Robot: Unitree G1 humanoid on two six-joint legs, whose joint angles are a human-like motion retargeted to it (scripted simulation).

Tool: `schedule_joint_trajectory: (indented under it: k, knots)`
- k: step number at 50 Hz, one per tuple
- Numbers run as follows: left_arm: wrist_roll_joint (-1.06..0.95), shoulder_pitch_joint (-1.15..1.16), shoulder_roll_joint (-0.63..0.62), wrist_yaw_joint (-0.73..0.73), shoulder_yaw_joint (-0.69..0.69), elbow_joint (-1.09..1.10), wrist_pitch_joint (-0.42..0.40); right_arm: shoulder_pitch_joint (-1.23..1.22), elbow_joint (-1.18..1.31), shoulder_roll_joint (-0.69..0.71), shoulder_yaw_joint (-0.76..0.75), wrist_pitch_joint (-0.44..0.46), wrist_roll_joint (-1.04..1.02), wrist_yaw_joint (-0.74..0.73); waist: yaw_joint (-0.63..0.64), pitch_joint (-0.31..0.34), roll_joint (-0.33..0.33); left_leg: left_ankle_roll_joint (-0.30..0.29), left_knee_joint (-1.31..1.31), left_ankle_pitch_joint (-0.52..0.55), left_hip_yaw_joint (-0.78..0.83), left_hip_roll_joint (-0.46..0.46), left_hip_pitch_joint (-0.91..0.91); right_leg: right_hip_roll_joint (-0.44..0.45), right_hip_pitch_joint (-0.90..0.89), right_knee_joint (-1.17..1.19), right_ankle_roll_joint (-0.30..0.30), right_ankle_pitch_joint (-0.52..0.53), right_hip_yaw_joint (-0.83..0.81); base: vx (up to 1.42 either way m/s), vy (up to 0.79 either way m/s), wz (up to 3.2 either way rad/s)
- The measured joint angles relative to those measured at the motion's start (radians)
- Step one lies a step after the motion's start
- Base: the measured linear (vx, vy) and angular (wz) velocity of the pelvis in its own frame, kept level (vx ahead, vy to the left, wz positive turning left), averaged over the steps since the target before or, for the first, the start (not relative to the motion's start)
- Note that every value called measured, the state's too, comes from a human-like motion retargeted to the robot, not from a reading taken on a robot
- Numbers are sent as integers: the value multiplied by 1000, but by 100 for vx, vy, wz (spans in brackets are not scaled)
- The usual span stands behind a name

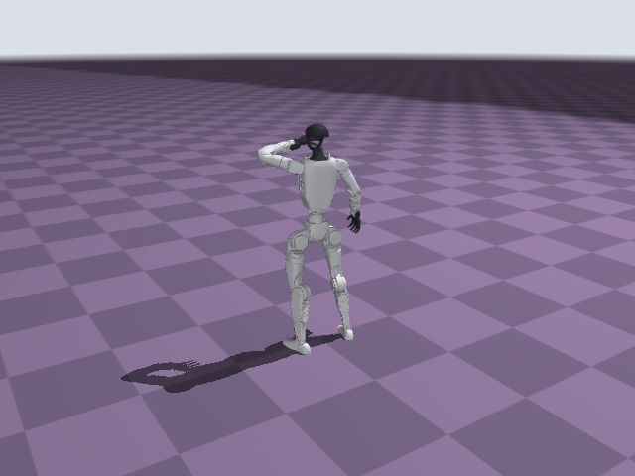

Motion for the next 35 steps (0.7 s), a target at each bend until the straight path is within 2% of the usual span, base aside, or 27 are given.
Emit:
schedule_joint_trajectory:
  k: [6,9,12,15,19,22,25,32,35]
  knots:
    - [11,-183,-208,7,-128,122,26,-12,61,0,71,4,38,8,-8,-13,-11,-1,3,4,-32,-5,-8,-7,15,-1,-4,-6,-32,0,1,27]
    - [4,-223,-262,18,-164,147,22,-27,57,-1,106,-1,43,10,-14,-15,-17,0,4,4,-36,-7,-9,-10,18,-2,-6,-7,-35,0,0,0]
    - [-11,-216,-237,22,-173,124,11,-42,30,-4,120,-8,36,9,-19,-15,-17,1,4,3,-26,-7,-5,-10,14,-1,-6,-6,-25,0,0,-8]
    - [-31,-164,-150,23,-151,68,-6,-54,-11,-6,110,-14,18,5,-20,-13,-13,4,4,1,-8,-6,-1,-7,6,-1,-4,-2,-6,0,-1,-30]
    - [-50,-55,-29,25,-74,3,-23,-57,-65,-2,82,-20,-8,4,-18,-9,-7,5,3,-1,14,-3,5,-2,-4,1,1,3,15,0,-1,-28]
    - [-48,-4,-2,18,-18,-11,-21,-51,-83,1,71,-19,-20,8,-16,-9,-2,4,2,-1,19,-2,6,0,-7,1,4,4,20,0,0,0]
    - [-34,-22,-42,3,-3,10,-4,-44,-74,1,78,-13,-17,12,-15,-11,1,3,1,0,12,-1,4,-1,-4,1,4,3,12,0,0,6]
    - [-1,-190,-237,-2,-88,112,22,-48,6,18,134,-5,22,11,-17,-13,-13,2,3,4,-19,-4,-6,-6,8,0,-3,-2,-18,0,0,20]
    - [-2,-215,-253,3,-115,120,17,-56,26,23,149,-6,32,8,-15,-12,-18,3,3,4,-19,-5,-7,-6,8,-1,-5,-2,-18,0,0,0]
